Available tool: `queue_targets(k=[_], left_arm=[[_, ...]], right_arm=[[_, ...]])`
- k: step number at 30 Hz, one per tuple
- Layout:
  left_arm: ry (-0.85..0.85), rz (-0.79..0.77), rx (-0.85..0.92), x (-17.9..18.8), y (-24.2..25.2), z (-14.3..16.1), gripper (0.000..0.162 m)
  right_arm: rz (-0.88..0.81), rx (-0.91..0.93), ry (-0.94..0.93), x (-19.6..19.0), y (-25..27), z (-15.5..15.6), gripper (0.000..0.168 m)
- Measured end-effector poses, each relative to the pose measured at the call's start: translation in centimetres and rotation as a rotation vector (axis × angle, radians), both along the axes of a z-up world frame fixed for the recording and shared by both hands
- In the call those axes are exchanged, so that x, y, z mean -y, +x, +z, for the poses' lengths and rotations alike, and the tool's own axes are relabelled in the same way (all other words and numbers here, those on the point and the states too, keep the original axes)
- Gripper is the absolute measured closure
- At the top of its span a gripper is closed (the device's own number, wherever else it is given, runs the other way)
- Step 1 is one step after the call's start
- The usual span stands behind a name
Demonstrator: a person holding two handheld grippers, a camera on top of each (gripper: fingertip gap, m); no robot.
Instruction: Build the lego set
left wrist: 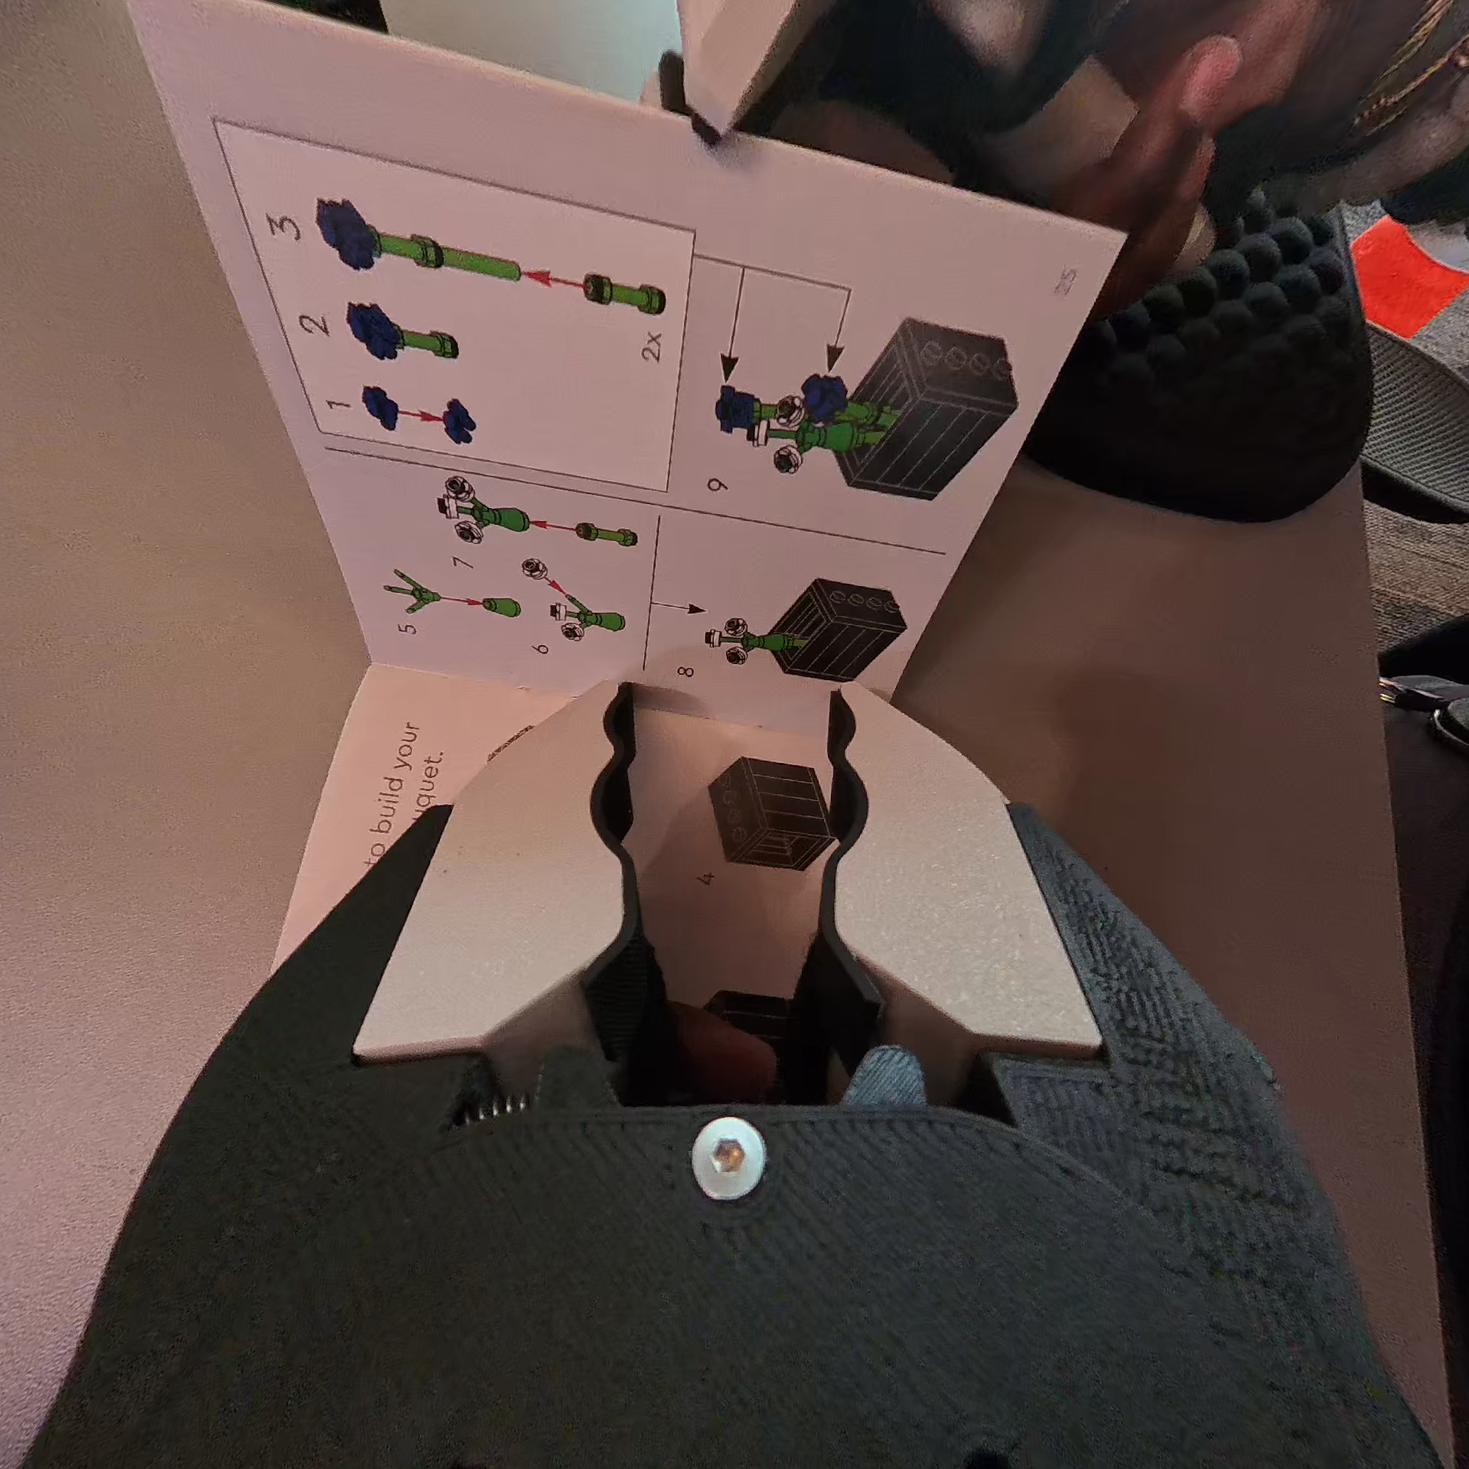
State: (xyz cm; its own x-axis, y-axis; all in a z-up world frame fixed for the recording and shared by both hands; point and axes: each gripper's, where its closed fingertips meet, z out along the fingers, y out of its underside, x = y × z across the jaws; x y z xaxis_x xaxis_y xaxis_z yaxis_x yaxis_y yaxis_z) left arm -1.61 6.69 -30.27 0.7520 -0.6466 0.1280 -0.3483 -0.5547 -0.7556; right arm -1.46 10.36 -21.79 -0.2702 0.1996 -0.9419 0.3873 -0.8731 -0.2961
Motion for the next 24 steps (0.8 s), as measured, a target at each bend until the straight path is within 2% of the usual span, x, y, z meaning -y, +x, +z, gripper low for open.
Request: queue_targets(k=[14,17,21,24], left_arm=[[-0.012,0.019,0.021,-0.2,-0.2,0.1,0.115],[-0.013,0.018,0.022,-0.2,-0.2,0.1,0.115],[-0.014,0.018,0.024,-0.2,-0.2,0.1,0.115],[-0.013,0.018,0.023,-0.2,-0.2,0.1,0.115]], right_arm=[[-0.009,-0.029,-0.210,-0.3,-0.5,0.1,0.162],[0.008,-0.067,-0.257,0.1,-0.8,0.6,0.168],[0.021,-0.040,-0.206,0.6,-1.1,0.2,0.166],[0.029,-0.033,-0.161,0.8,-0.8,0.4,0.154]])
